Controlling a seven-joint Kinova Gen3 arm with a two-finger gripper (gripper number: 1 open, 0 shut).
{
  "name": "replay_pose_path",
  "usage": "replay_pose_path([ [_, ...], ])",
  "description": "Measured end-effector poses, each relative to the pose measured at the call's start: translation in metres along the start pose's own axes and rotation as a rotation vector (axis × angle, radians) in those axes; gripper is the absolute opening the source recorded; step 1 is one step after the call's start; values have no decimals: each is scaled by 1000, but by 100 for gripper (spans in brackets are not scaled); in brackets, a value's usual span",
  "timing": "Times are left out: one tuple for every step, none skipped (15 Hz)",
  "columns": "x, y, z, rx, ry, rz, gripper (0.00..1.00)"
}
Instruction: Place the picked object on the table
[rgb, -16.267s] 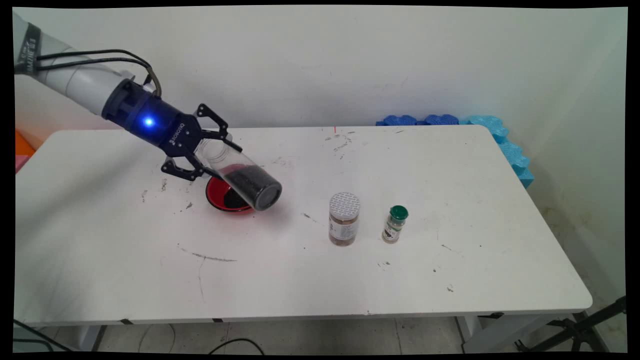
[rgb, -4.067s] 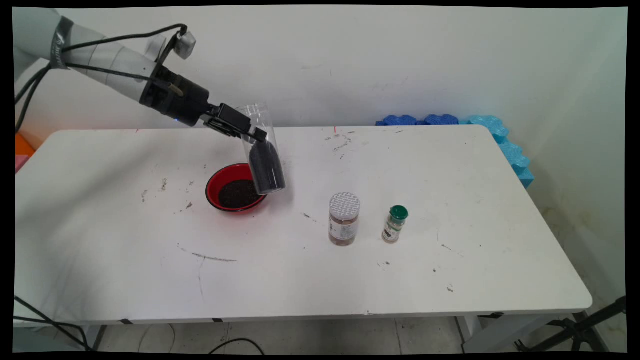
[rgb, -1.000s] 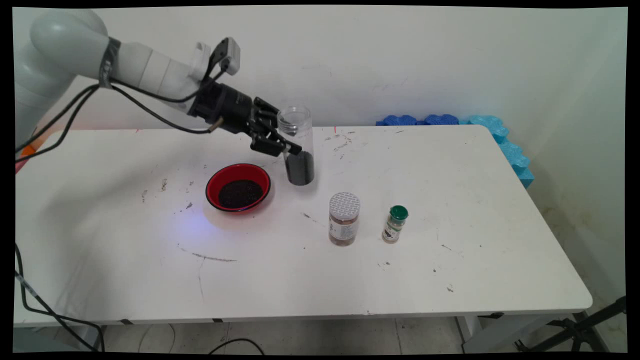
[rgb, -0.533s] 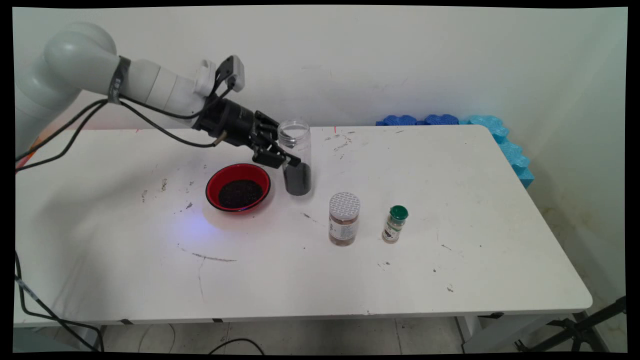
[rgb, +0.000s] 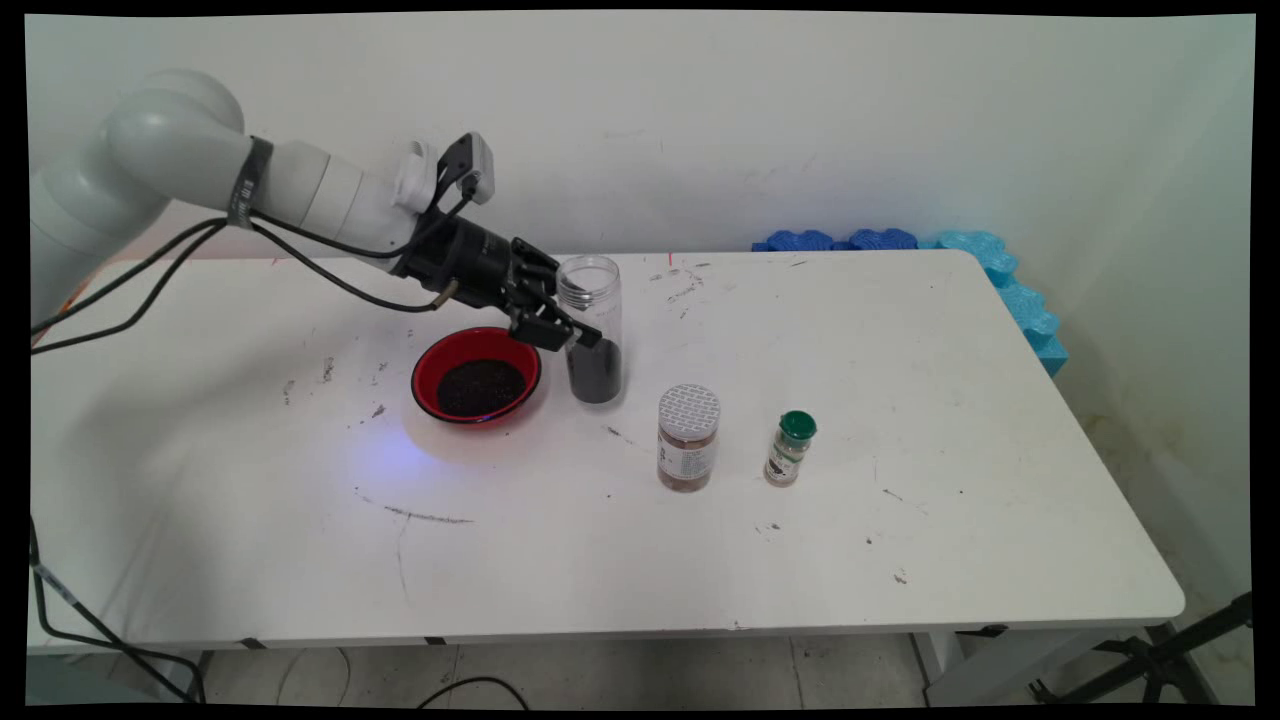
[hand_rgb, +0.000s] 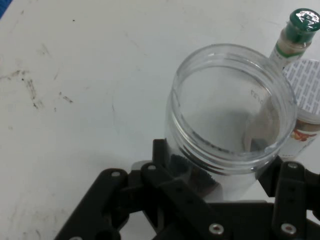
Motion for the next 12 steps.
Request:
replay_pose_path([
  [-1, 0, 2, 0, 0, -2, 0],
  [-2, 0, 3, 1, -1, -3, 0],
  [-3, 0, 4, 1, -1, -4, 0],
  [-4, 1, 6, 1, 0, -6, 0],
  [-5, 1, 8, 2, 0, -8, 0],
  [-6, 1, 9, 3, 0, -10, 0],
  [-7, 2, 11, 4, 0, -12, 0],
  [-8, 2, 13, 5, -1, -15, 0],
  [-9, 2, 15, 6, -1, -17, 0],
  [-10, 2, 16, 7, -1, -20, 0],
  [-11, 3, 18, 9, 0, -22, 0],
  [-12, 3, 20, 10, 1, -25, 0],
])
